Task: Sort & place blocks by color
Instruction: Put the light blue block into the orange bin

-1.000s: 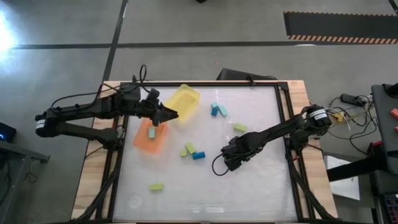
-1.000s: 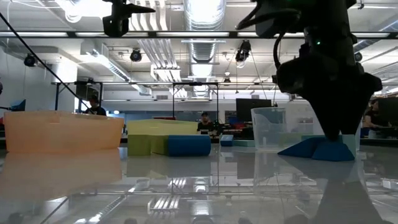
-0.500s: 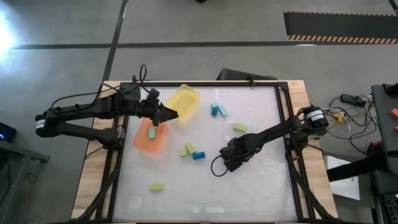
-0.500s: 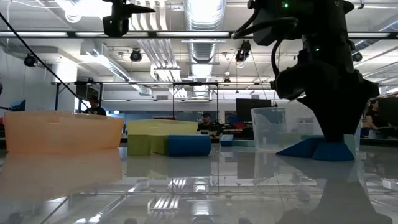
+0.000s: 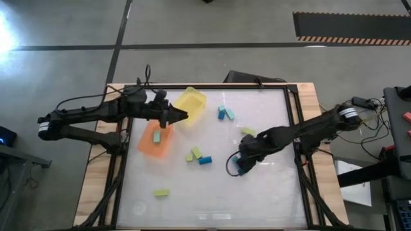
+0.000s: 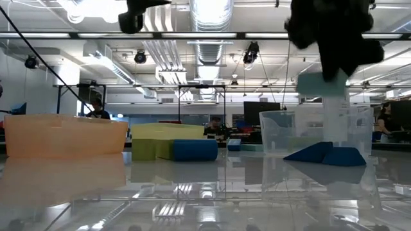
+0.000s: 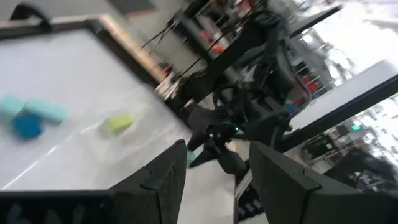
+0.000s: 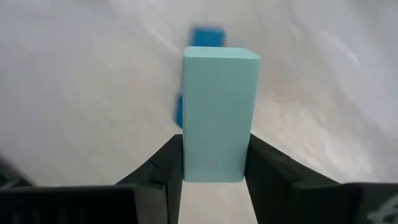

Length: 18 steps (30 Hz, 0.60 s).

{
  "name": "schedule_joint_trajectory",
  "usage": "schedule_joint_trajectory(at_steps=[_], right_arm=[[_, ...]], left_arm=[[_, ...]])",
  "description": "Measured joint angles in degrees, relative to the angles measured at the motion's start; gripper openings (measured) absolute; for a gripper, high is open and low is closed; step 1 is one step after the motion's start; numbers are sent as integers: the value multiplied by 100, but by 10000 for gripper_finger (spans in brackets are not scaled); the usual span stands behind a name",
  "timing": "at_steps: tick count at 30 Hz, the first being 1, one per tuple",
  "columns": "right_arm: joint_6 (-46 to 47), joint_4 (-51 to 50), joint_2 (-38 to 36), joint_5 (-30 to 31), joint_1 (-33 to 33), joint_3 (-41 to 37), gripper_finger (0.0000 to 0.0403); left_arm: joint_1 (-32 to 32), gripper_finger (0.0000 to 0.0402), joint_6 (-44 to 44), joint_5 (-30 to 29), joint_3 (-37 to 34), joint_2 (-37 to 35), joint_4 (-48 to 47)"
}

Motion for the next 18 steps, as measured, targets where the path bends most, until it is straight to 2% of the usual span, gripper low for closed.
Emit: schedule_joint_trajectory(at_steps=[9,13,18], right_arm=[[-1659,1652,-1566,1595,-2,-17,121],[-2596,2674,-1813,1837,-5,-31,121],[-3016,3569,-1854,1889,-99,-41,121]], left_arm=[[-285,160,347,2,-24,640,1883],[-437,160,349,0,-28,1104,2859],[-583,160,349,0,-10,1803,4127]])
